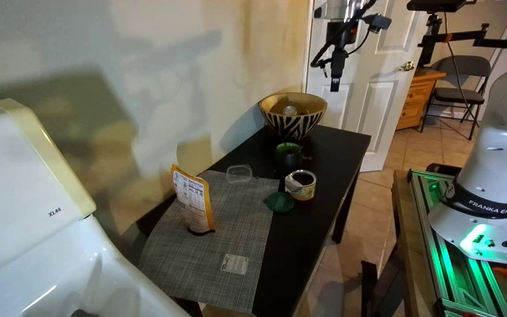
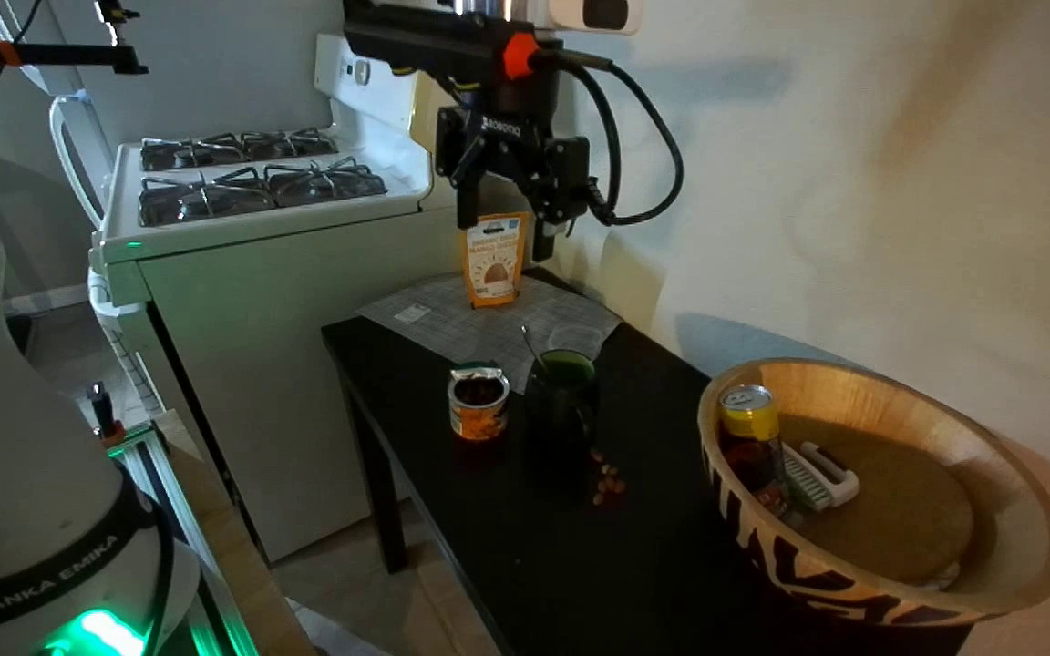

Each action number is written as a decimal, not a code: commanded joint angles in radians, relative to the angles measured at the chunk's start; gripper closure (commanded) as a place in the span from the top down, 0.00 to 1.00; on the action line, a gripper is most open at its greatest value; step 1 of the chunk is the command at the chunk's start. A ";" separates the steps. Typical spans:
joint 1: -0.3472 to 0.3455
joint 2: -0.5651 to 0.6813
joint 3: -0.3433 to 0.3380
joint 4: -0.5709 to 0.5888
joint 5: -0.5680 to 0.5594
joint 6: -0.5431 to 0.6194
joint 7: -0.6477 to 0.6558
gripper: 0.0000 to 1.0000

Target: Pick up the spoon from the black mug and place it on the table

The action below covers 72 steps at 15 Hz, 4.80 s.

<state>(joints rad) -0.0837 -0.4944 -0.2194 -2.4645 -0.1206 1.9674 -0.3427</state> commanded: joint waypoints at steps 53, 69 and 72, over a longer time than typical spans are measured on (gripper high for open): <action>0.137 0.797 0.245 0.381 -0.366 -0.024 0.359 0.00; 0.041 0.613 0.202 0.397 -0.219 -0.097 0.058 0.02; 0.040 0.571 0.206 0.395 -0.182 -0.111 0.006 0.02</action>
<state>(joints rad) -0.0423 0.1259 -0.0166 -2.0639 -0.3469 1.8786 -0.2770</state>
